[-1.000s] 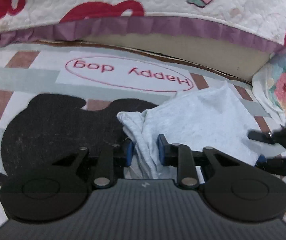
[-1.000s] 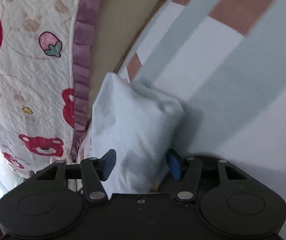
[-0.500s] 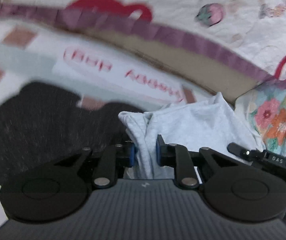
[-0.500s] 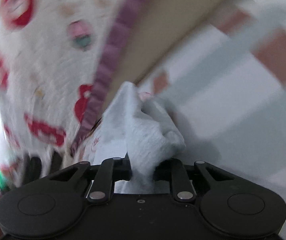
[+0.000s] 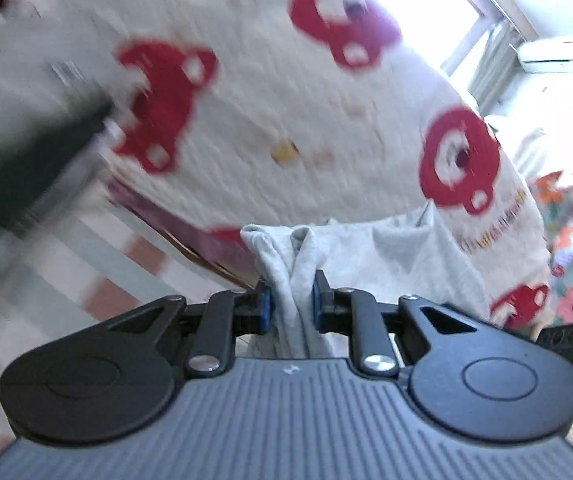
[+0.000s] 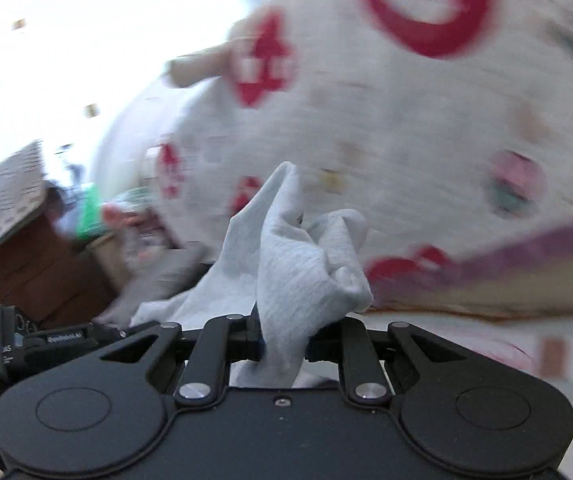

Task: Fold clothes
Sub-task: 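Carry the folded sweatshirt with both tools toward the stack of clothes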

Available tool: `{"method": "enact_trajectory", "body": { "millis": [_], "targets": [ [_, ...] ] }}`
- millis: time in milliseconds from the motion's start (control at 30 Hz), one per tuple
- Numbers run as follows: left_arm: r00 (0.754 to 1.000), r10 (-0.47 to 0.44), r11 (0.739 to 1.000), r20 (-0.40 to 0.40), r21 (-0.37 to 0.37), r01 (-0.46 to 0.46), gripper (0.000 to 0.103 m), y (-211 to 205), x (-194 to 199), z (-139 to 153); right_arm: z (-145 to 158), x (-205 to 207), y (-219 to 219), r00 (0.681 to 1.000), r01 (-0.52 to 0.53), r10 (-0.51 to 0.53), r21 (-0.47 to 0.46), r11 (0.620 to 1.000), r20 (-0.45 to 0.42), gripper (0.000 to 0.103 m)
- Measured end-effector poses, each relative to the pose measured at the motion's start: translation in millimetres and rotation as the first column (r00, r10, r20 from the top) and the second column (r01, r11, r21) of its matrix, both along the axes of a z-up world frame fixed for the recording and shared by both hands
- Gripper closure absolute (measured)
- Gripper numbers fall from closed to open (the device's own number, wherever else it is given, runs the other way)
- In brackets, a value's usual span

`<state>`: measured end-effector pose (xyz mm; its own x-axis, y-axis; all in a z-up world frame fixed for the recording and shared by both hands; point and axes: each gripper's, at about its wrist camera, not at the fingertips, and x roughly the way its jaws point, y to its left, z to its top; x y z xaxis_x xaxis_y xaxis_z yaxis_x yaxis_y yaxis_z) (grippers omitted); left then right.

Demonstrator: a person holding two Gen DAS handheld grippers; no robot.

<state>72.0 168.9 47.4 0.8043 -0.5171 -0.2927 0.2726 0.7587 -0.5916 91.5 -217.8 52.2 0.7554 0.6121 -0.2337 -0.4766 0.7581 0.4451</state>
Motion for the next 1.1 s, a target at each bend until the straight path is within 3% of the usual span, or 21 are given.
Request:
{"method": "enact_trajectory", "body": {
  "millis": [233,400,567,667,800,967,1000,1100],
  "targets": [
    [0.985,0.138,0.98,0.105,0.129,-0.151,0.086,83.2,-37.7,71.0,42.3,37.4,92.9,0.976,-0.215,0.214,0.065,0.974,0.029,0.083],
    [0.961,0.228,0.953,0.156,0.164,-0.253,0.086,132.3,-36.7,111.8,86.5,81.7,152.6,0.933,-0.36,0.353,0.123,0.925,0.073,0.083],
    [0.94,0.31,0.921,0.141,0.202,-0.334,0.085,160.7,-3.0,115.4,129.7,145.8,223.3,0.89,-0.456,0.452,0.058,0.888,0.065,0.083],
    [0.924,0.359,0.897,0.134,0.224,-0.381,0.086,177.7,17.2,117.6,142.9,192.4,256.7,0.869,-0.494,0.494,0.072,0.866,0.02,0.083],
    [0.899,0.421,0.865,0.119,0.245,-0.438,0.086,201.3,43.7,119.2,139.3,235.9,290.9,0.85,-0.521,0.524,0.054,0.852,-0.057,0.083],
    [0.903,0.429,0.899,-0.025,0.105,-0.425,0.086,231.1,73.2,89.4,119.1,280.8,312.3,0.846,-0.513,0.511,0.03,0.858,-0.149,0.083],
    [0.901,0.432,0.897,-0.031,0.119,-0.426,0.086,229.4,78.3,81.0,110.3,290.3,316.1,0.856,-0.492,0.487,0.015,0.871,-0.172,0.082],
    [0.874,0.485,0.855,-0.032,0.228,-0.466,0.085,219.6,93.2,54.9,68.1,305.0,330.7,0.858,-0.475,0.463,-0.001,0.88,-0.221,0.082]
  ]
}}
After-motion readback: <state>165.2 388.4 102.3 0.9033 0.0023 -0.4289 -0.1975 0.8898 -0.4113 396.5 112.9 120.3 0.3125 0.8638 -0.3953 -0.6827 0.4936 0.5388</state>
